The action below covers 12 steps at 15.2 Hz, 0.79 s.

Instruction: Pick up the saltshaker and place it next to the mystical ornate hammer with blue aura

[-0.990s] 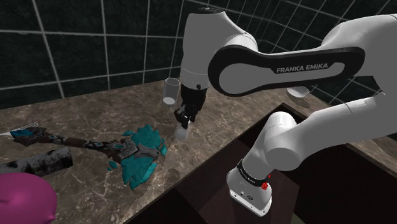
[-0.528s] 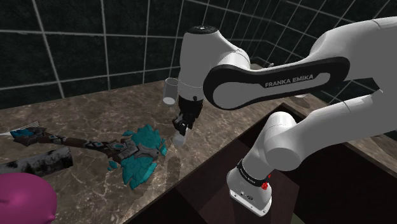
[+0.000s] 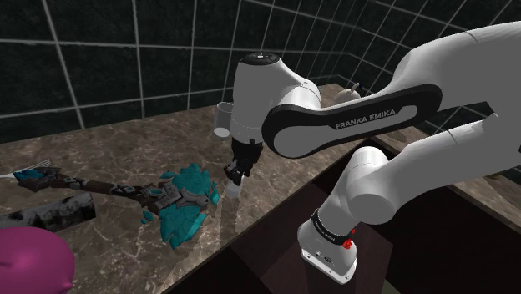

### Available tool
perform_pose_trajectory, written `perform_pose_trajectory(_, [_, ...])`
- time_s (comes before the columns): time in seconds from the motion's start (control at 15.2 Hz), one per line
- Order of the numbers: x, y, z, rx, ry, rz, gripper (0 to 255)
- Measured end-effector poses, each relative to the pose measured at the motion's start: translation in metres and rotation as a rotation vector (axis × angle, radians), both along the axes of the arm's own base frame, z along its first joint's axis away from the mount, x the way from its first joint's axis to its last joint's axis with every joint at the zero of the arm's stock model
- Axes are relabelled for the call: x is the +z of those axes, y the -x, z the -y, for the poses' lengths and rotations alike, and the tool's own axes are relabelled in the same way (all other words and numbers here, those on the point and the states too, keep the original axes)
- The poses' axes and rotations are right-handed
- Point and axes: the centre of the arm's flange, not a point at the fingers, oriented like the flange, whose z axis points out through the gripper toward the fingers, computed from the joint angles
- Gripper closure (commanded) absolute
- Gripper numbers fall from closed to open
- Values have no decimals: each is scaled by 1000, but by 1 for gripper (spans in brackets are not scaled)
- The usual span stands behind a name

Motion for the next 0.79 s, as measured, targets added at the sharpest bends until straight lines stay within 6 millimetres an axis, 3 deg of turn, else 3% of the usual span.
perform_pose_trajectory(0.26, [-1,0,0,0,0,0,255])
perform_pose_trajectory(0.33, [-1,0,0,0,0,0,0])
perform_pose_trajectory(0.79, [5,-1,-1,0,0,1,0])
